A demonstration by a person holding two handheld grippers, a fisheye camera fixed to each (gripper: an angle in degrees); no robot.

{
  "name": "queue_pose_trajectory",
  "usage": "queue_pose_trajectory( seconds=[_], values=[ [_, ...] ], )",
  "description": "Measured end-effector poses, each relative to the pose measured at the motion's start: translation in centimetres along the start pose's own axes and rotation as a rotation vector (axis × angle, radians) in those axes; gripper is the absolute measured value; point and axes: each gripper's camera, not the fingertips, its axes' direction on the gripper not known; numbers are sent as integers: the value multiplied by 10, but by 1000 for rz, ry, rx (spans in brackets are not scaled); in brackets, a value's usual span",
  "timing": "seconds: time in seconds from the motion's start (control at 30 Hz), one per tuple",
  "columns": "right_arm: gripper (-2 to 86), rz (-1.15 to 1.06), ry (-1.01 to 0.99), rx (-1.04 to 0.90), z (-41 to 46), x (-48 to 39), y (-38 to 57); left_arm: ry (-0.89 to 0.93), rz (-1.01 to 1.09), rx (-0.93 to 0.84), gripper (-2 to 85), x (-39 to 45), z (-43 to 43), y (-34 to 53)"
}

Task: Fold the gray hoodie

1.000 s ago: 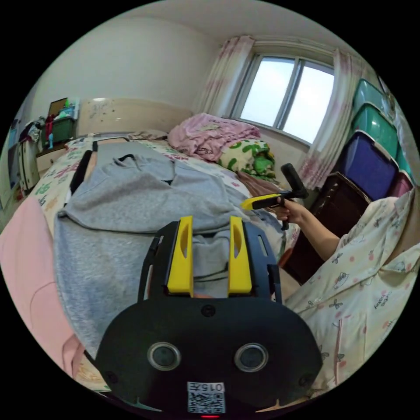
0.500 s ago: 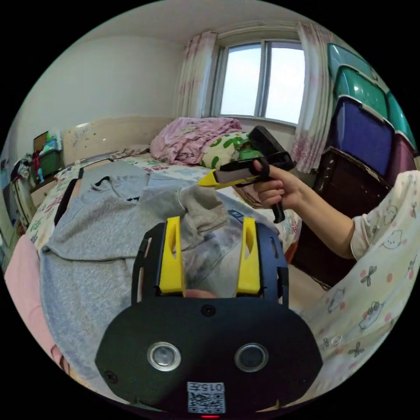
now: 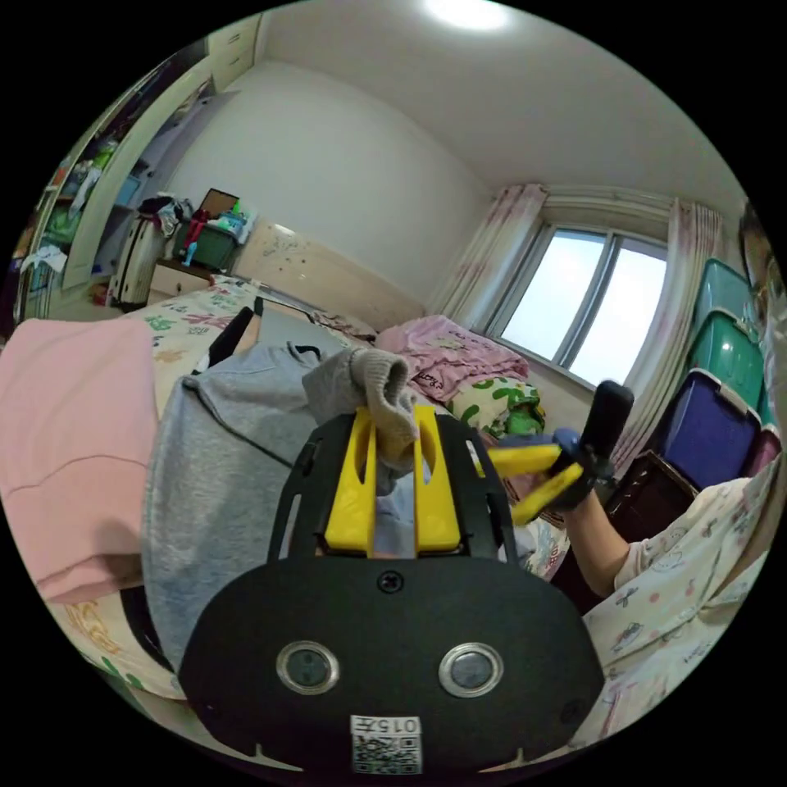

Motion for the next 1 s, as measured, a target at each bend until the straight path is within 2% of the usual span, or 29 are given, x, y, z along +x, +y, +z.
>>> queue_pose_trajectory(
  seconds=[0.1, 0.17, 0.23, 0.3, 0.37, 0.4, 0.43, 0.47, 0.5, 0.53, 0.57, 0.6, 0.63, 0.7, 0.77, 0.83, 0.93, 1.0],
  values=[
    [138, 3, 41, -72, 55, 21, -12, 26, 17, -39, 67, -18, -8, -5],
    [97, 85, -116, -48, 61, 70, -26, 37, 36, -57, 66, -30, -15, -17],
    [56, 216, -165, 42, 29, 128, -25, 14, 68, -41, 65, -46, -35, -38],
    [30, 432, -8, 142, -28, 196, -4, -86, 26, 15, 63, -88, -81, -80],
    [23, 797, 396, 298, -138, 277, 59, -230, 5, 80, 62, -122, -130, -119],
    [22, 914, 519, 362, -170, 291, 81, -407, 18, 123, 63, -139, -162, -144],
    [26, 1090, 745, 500, -228, 306, 122, -514, 19, 150, 63, -146, -177, -154],
    [32, 1239, 955, 566, -269, 311, 156, -727, 23, 214, 66, -159, -202, -167],
    [36, 1321, 1028, 571, -283, 312, 171, -901, -18, 247, 74, -176, -220, -171],
    [53, 1447, 1059, 564, -300, 311, 192, -962, -56, 242, 81, -185, -228, -170],
    [77, 1441, 1000, 582, -303, 301, 202, -1021, -124, 215, 108, -199, -239, -164],
    [83, 1407, 969, 588, -300, 293, 202, -1020, -156, 196, 149, -203, -248, -149],
    [94, 1329, 911, 571, -283, 275, 197, -1004, -156, 185, 154, -201, -250, -139],
    [99, 1239, 788, 487, -245, 249, 188, -883, -87, 130, 163, -174, -250, -83],
    [106, 1160, 584, 375, -180, 214, 178, -768, -33, 55, 157, -148, -243, -33],
    [110, 1150, 432, 322, -133, 189, 175, -631, -23, -16, 150, -126, -236, 19],
    [126, 1176, 185, 257, -71, 156, 173, -403, -104, -83, 146, -106, -228, 95],
    [144, 1211, 115, 216, -49, 140, 171, -296, -169, -154, 151, -97, -217, 139]
  ],
)
